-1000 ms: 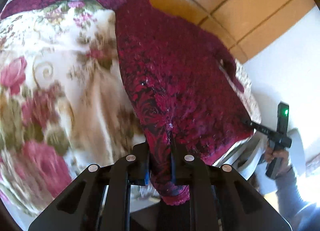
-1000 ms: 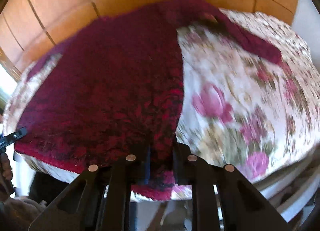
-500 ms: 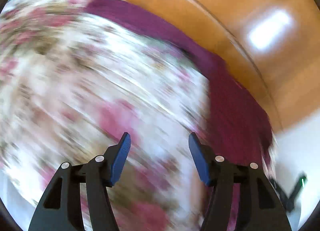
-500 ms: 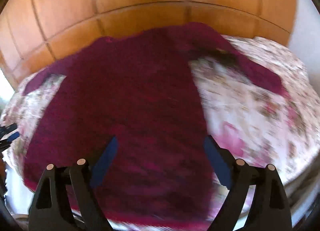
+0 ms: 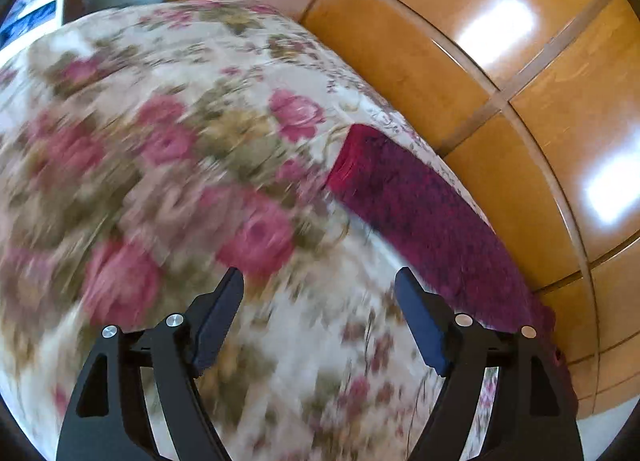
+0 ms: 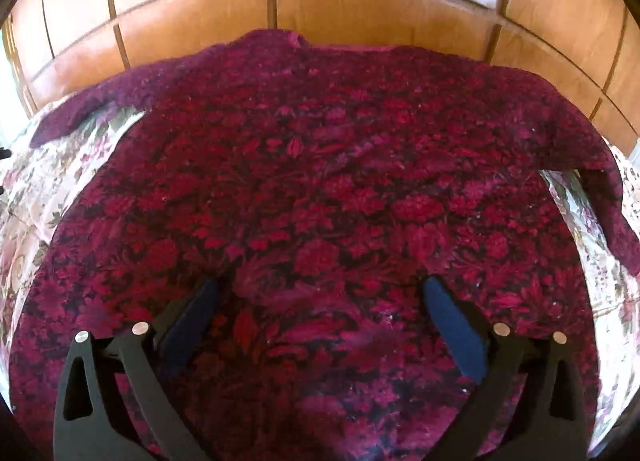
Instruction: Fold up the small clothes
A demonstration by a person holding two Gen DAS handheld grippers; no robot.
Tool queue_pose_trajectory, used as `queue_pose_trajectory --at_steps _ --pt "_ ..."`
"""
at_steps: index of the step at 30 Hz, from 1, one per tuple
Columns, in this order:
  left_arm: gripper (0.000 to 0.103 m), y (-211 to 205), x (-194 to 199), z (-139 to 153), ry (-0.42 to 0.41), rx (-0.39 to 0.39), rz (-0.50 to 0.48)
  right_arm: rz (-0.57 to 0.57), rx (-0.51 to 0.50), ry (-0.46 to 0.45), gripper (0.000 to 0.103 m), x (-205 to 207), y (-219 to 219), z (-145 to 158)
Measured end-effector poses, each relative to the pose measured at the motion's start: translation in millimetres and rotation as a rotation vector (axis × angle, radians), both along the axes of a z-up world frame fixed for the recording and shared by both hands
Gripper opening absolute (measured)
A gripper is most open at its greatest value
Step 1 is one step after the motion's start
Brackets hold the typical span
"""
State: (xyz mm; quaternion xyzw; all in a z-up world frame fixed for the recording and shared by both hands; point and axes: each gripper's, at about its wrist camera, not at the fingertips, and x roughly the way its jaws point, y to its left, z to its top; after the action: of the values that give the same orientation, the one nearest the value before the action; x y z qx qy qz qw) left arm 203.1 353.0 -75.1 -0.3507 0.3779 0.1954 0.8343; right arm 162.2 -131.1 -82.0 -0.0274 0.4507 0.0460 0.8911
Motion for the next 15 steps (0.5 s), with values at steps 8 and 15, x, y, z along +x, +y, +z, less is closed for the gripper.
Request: queue_pose_trajectory --at_steps 8,15 --pt "0.077 17.7 70.8 -20.4 0.100 0.033 -0.012 -0.008 0.025 -0.009 0.101 -5.0 -9.7 -3.8" --pt "0.011 16.3 96.6 -16.3 0.095 0.104 -0.082 -0.009 0.000 -0.012 0.101 -0.3 -2.7 -6.6"
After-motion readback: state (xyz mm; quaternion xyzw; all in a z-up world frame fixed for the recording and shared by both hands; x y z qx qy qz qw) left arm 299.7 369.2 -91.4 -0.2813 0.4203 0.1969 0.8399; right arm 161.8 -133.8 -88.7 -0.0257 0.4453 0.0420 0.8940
